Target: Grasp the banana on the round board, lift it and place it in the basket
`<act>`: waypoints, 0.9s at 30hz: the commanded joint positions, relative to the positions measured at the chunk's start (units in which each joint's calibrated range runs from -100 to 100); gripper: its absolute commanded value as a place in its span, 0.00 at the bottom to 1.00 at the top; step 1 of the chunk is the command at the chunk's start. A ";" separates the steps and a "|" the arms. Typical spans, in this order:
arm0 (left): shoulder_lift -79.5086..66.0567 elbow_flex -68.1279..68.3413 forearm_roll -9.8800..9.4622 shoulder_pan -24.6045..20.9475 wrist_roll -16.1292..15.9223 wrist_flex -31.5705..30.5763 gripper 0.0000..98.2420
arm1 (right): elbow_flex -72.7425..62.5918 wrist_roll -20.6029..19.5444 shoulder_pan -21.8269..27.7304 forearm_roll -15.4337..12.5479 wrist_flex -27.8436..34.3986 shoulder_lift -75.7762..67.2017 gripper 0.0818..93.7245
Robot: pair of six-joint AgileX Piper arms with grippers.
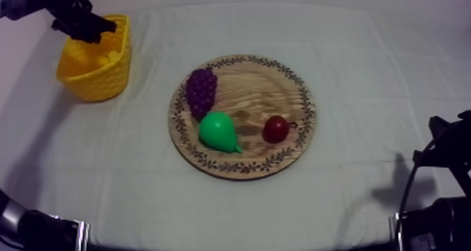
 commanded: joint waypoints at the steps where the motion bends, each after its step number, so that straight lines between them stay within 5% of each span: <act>1: -7.16 8.11 0.04 0.91 0.53 -6.82 0.04 | -0.03 0.00 0.00 0.01 0.01 -0.02 0.00; 13: -41.63 37.80 1.17 4.29 2.83 -23.18 0.00 | -0.03 0.00 0.00 0.01 0.01 -0.02 0.00; 17: -53.37 47.78 3.66 3.40 0.91 -26.66 0.00 | -0.03 0.00 0.00 0.01 0.01 -0.02 0.00; 27: -77.67 64.08 13.29 -2.57 -9.09 -27.53 0.01 | -0.03 0.00 0.00 0.01 0.01 -0.02 0.00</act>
